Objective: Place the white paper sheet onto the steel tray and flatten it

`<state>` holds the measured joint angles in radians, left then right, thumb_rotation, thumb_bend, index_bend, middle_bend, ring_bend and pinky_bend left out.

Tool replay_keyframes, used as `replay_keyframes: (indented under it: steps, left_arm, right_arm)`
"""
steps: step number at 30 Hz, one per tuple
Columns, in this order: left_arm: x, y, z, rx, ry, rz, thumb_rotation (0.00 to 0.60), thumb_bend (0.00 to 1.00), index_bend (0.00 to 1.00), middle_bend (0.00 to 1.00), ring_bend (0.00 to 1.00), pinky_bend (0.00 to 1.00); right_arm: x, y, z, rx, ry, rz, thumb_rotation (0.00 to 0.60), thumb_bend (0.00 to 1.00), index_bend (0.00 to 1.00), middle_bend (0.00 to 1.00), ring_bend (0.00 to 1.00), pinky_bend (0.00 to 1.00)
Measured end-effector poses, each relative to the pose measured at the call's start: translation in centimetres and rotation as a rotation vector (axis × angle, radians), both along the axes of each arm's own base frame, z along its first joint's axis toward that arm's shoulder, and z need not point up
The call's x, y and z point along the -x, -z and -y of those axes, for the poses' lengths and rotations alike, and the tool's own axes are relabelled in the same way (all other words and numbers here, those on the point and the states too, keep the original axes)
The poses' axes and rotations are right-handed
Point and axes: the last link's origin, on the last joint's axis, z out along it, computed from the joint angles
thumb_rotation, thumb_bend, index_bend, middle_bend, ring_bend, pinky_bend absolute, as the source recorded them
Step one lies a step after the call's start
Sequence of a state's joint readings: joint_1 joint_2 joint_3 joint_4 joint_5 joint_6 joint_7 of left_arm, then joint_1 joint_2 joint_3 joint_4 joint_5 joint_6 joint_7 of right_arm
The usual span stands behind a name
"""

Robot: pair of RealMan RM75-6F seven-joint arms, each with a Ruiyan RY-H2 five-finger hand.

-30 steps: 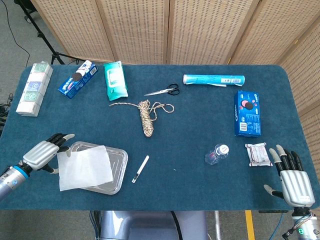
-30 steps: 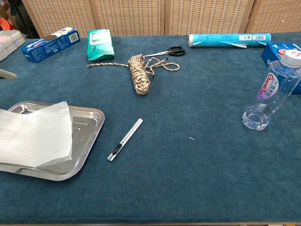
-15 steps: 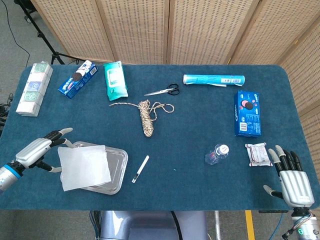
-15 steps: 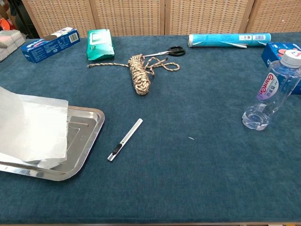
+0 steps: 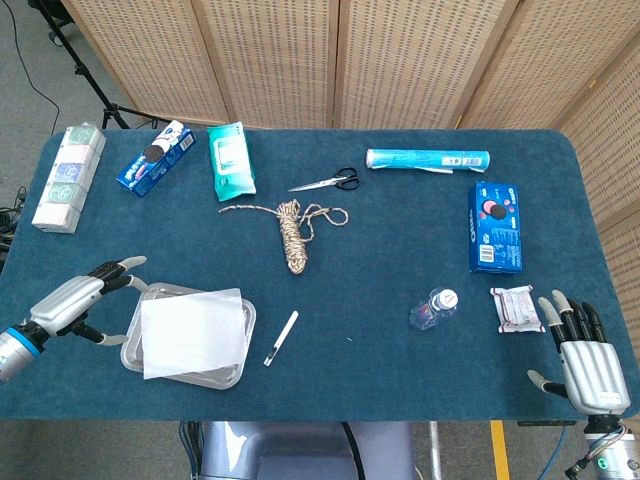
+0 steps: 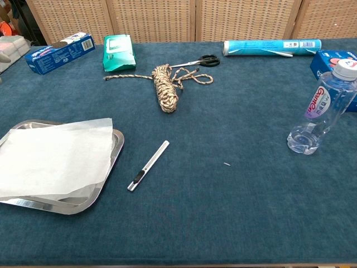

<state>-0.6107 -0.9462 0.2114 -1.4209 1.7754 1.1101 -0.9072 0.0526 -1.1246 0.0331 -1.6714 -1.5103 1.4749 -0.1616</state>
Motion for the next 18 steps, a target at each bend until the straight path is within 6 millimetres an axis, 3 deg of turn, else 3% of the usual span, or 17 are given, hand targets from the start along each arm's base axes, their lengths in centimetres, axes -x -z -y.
replay_keyframes:
  steps: [8,12,18]
  left_arm:
    - [-0.4,0.5,-0.1,-0.01,-0.028,0.03,0.586,0.01,0.29,0.0,0.0,0.0]
    - [-0.2,1.5,0.1,-0.002,-0.059,0.03,0.584,0.12,0.29,0.0,0.0,0.0]
    - [0.0,3.6,0.5,0.055,-0.116,-0.006,0.586,0.14,0.29,0.0,0.0,0.0]
  right_arm:
    - [0.0,0.0,0.0,-0.005,-0.002,0.0,0.6,0.0,0.0,0.0,0.0,0.0]
    - [0.0,0.0,-0.1,-0.006,-0.003,0.002,0.6,0.0,0.0,0.0,0.0,0.0]
    - [0.0,-0.2,-0.1,-0.003,0.0,0.006,0.6,0.0,0.0,0.0,0.0,0.0]
